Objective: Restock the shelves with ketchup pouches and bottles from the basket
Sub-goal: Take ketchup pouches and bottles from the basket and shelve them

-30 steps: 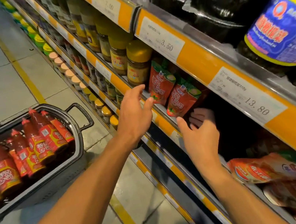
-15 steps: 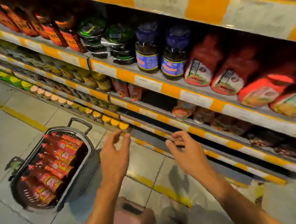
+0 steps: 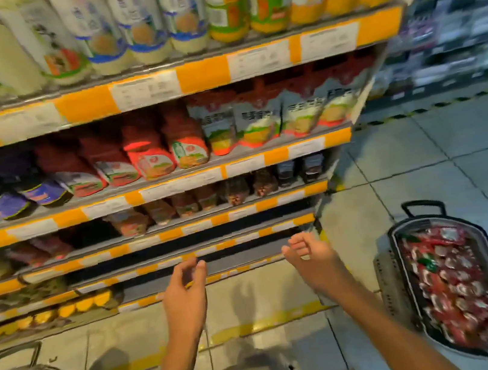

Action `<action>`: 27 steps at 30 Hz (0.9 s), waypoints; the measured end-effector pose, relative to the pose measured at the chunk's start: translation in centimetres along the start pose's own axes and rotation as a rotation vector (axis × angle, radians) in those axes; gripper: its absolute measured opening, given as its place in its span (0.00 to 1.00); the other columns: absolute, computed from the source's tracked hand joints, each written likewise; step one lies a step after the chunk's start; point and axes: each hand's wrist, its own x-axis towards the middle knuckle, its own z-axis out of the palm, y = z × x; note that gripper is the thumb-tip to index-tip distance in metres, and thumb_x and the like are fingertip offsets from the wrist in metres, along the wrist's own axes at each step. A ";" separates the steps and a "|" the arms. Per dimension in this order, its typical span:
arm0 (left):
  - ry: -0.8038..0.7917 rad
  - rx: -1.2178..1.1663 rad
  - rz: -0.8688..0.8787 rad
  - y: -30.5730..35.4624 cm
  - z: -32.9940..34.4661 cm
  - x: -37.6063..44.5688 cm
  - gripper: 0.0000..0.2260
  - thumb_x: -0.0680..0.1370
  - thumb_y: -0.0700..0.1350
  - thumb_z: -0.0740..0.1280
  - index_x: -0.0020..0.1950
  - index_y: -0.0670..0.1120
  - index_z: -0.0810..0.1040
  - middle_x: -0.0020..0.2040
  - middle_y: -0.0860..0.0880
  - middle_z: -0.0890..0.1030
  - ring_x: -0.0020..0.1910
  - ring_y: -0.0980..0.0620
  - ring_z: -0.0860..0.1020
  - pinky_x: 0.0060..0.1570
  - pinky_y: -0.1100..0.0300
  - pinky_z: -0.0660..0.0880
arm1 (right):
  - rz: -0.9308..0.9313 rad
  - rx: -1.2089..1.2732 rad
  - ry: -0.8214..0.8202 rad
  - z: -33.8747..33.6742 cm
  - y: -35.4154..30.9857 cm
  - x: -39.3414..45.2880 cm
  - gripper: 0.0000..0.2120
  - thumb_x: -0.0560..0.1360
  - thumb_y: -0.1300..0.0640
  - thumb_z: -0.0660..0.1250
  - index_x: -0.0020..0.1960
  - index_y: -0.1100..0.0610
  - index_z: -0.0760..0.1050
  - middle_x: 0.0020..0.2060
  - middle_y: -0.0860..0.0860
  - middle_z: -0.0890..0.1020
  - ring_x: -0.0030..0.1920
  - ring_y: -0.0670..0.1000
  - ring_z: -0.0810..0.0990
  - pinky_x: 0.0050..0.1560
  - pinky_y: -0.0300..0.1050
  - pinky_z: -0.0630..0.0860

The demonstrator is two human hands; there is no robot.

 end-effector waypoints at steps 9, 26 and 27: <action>-0.447 0.173 0.138 5.3 21.9 -11.9 0.08 0.80 0.53 0.67 0.57 0.52 0.79 0.51 0.55 0.81 0.51 0.54 0.77 0.51 0.58 0.70 | 0.194 0.030 0.302 -18.8 13.9 -8.4 0.14 0.73 0.42 0.65 0.51 0.51 0.76 0.43 0.47 0.83 0.45 0.49 0.82 0.47 0.47 0.78; -0.862 0.690 0.246 4.4 48.8 -18.9 0.13 0.80 0.51 0.66 0.60 0.45 0.76 0.59 0.42 0.81 0.58 0.40 0.78 0.54 0.51 0.71 | 0.714 -0.022 0.706 -34.6 33.9 -16.0 0.11 0.78 0.44 0.68 0.52 0.51 0.76 0.46 0.50 0.84 0.47 0.53 0.83 0.43 0.43 0.73; -0.864 0.715 0.233 4.1 50.0 -18.7 0.13 0.80 0.51 0.66 0.60 0.45 0.76 0.59 0.42 0.81 0.58 0.40 0.78 0.54 0.51 0.71 | 0.739 -0.033 0.695 -35.2 34.8 -15.6 0.10 0.78 0.44 0.67 0.52 0.50 0.75 0.46 0.50 0.84 0.47 0.53 0.82 0.43 0.43 0.73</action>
